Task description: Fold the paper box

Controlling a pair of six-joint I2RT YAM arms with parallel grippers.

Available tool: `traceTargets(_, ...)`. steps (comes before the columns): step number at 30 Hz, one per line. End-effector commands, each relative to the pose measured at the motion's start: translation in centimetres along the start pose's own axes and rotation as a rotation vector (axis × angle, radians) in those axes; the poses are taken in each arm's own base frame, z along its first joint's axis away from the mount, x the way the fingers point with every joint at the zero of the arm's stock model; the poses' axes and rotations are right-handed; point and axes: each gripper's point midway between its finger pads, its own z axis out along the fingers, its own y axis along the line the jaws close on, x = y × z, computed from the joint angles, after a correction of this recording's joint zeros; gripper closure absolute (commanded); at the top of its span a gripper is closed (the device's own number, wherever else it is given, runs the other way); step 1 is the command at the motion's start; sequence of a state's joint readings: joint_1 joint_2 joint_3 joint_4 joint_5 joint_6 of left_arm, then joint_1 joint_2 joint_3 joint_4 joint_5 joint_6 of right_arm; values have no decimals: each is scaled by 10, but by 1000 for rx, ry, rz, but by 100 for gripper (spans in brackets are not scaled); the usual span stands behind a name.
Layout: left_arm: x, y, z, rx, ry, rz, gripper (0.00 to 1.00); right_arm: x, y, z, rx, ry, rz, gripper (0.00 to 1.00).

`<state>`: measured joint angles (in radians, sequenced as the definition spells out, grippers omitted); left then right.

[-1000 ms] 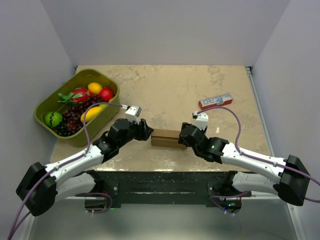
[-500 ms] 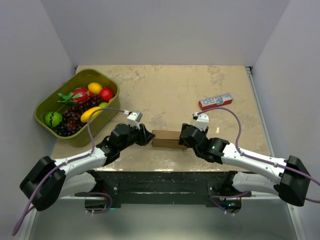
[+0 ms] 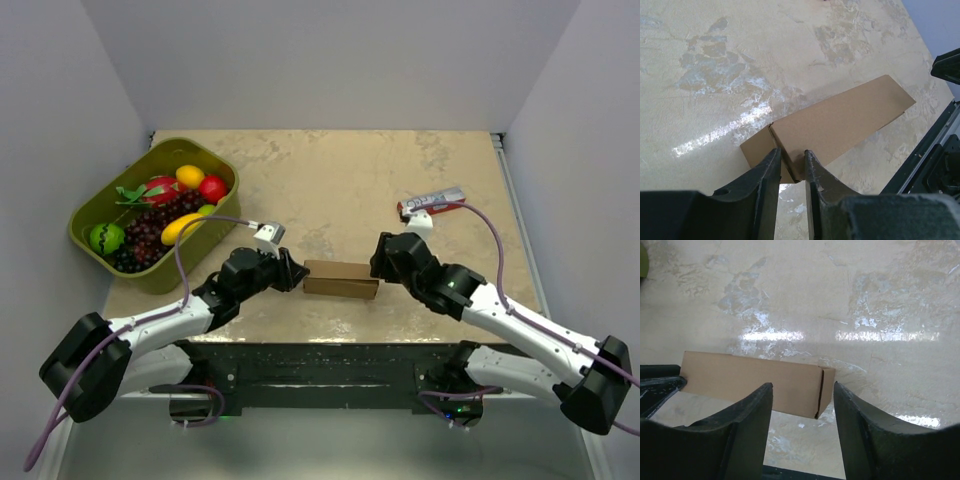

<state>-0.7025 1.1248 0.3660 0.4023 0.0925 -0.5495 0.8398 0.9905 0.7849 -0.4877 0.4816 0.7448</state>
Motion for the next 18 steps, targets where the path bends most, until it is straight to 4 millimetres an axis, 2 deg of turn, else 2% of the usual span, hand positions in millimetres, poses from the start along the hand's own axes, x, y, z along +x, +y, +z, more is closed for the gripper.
traceTargets(1, 46, 31, -10, -108, 144, 21, 72, 15, -9, 1, -9, 49, -24, 50)
traceTargets(5, 46, 32, -10, -111, 148, 23, 73, 38, -17, 10, 13, 108, -21, 57)
traceTargets(6, 45, 31, -10, -109, 147, 23, 73, 49, -24, 13, 32, 130, -31, 59)
traceTargets(9, 44, 30, -10, -107, 143, 26, 73, 70, -33, 16, 44, 182, -35, 60)
traceTargets(14, 40, 28, -11, -103, 140, 31, 70, 82, -35, 19, 40, 202, -20, 60)
traceTargets(17, 28, 25, -12, -109, 120, 41, 63, 81, -37, 19, 50, 200, -25, 61)
traceTargets(18, 18, 23, -11, -115, 95, 45, 61, 81, -38, 19, 56, 198, -26, 61)
